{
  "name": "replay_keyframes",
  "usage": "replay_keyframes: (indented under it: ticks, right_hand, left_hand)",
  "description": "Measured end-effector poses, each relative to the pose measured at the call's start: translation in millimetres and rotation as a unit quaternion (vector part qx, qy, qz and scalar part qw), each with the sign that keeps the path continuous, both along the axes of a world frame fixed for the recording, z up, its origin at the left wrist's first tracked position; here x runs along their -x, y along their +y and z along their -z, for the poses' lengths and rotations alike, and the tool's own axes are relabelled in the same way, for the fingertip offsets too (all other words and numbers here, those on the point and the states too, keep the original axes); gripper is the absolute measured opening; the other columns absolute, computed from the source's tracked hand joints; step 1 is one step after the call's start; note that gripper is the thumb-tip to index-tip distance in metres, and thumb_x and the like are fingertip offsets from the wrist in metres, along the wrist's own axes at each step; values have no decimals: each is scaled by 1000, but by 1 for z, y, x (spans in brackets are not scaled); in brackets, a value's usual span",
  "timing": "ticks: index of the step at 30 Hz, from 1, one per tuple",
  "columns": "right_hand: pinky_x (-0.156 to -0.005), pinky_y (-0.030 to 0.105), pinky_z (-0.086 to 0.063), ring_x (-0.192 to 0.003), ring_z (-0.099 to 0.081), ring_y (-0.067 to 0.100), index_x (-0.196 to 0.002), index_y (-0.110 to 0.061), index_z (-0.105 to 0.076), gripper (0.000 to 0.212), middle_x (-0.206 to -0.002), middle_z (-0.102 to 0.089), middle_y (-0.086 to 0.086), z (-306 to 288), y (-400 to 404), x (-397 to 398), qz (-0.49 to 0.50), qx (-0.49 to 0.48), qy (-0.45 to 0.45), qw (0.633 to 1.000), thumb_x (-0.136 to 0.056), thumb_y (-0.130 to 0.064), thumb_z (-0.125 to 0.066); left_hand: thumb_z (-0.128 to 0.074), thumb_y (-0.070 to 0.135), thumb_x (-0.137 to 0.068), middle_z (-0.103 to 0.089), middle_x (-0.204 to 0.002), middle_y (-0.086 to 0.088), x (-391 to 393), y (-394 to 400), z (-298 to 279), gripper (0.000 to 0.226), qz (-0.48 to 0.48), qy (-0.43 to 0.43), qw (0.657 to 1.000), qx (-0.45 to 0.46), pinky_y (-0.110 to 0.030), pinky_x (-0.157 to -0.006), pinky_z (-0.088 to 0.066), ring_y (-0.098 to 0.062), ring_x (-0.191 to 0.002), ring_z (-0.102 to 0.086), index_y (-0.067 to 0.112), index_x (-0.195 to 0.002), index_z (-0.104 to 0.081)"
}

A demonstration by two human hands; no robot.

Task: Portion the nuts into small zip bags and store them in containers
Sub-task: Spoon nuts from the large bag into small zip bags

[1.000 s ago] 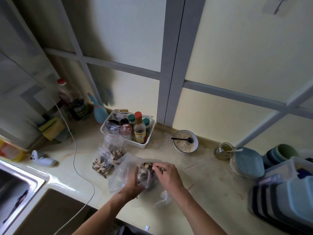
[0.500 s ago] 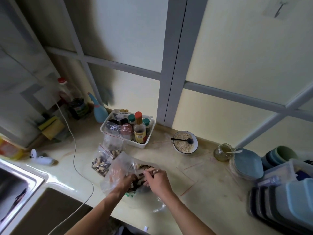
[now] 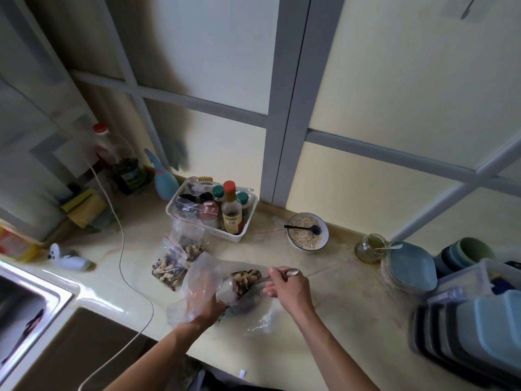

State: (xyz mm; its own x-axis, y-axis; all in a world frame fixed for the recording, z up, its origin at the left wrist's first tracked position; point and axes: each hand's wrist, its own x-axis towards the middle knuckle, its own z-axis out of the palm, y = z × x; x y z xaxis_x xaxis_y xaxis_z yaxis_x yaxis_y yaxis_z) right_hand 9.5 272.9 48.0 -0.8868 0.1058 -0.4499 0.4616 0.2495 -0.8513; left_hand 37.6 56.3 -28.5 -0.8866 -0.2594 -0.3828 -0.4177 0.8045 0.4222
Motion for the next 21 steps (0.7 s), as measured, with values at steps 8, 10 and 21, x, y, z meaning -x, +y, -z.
replay_keyframes:
  ticks: [8, 10, 21]
  right_hand:
    - [-68, 39, -64, -64, -75, 25, -86, -8, -75, 23, -65, -74, 10, -26, 20, -10, 52, 17, 12, 998, -100, -21, -62]
    - [-69, 39, -64, -65, -76, 24, -88, -8, -75, 24, -66, -74, 9, -28, 25, -15, 60, 16, 16, 998, -100, -22, -61]
    - [-72, 41, -64, -68, -76, 28, -87, -11, -75, 22, -69, -75, 10, -22, 27, -29, 53, 39, 15, 998, -100, -22, -61]
  left_hand:
    - [-72, 36, -83, -39, -143, -10, 1, 16, 1, 89, 67, -10, 997, -27, -34, -103, -43, -25, -124, -41, 17, -154, -22]
    - [-74, 38, -83, -39, -145, -11, 3, 20, 1, 93, 54, 1, 998, -26, -35, -104, -42, -26, -125, -42, 16, -155, -20]
    - [-89, 47, -67, -46, -127, 0, 10, 34, 1, 90, 87, 49, 990, -103, -20, -86, -34, -12, -107, -43, 13, -135, -40]
